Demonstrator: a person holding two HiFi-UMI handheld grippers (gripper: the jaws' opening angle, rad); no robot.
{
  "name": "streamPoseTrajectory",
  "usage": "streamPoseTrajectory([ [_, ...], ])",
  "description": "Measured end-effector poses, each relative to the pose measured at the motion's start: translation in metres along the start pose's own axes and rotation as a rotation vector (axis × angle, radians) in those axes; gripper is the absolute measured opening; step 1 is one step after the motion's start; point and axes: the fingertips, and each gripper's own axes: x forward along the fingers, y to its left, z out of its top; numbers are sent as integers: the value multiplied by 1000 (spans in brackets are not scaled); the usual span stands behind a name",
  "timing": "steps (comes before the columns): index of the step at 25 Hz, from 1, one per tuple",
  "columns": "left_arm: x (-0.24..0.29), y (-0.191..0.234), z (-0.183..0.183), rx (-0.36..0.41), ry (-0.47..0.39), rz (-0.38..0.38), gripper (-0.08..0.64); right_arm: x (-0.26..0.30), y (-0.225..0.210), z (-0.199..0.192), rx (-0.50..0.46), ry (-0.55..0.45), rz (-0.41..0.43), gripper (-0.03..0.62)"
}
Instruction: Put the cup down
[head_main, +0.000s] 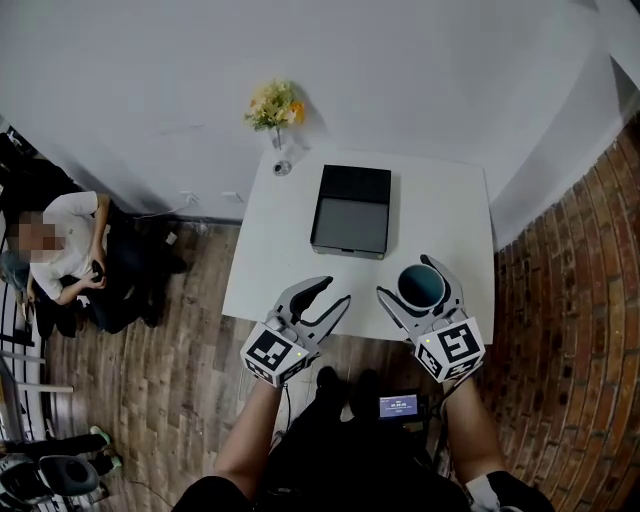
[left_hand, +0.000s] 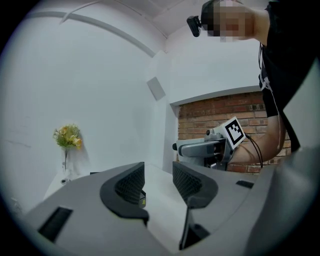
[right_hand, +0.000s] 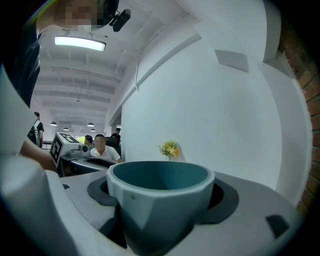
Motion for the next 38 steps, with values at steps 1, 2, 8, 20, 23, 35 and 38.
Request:
streamPoseTrajectory([
  [1,1,2,0,-2,-2,1,169,4,-3,-1,-1,-2,1,416],
  [2,3,5,0,-6,-5,3,169,9,-6,-1,-2,-3,2,415],
  [8,14,19,-3,-34,-16,15,169,41,-25,-7,-3,-11,9,416],
  [20,40,51,-14,-69,-29,37,169,113,-68,-16,-47,-31,14,415],
  [23,44,61,-19,-79,-29,50,169,132,-79,-18,-62,-48,15,416],
  [35,64,88,-42,-90,-28,68,169,215,-136,-29,-57,-102,9,416],
  [38,67,89,-48,-98,-27,68,169,234,-145,-29,-68,-106,15,414],
])
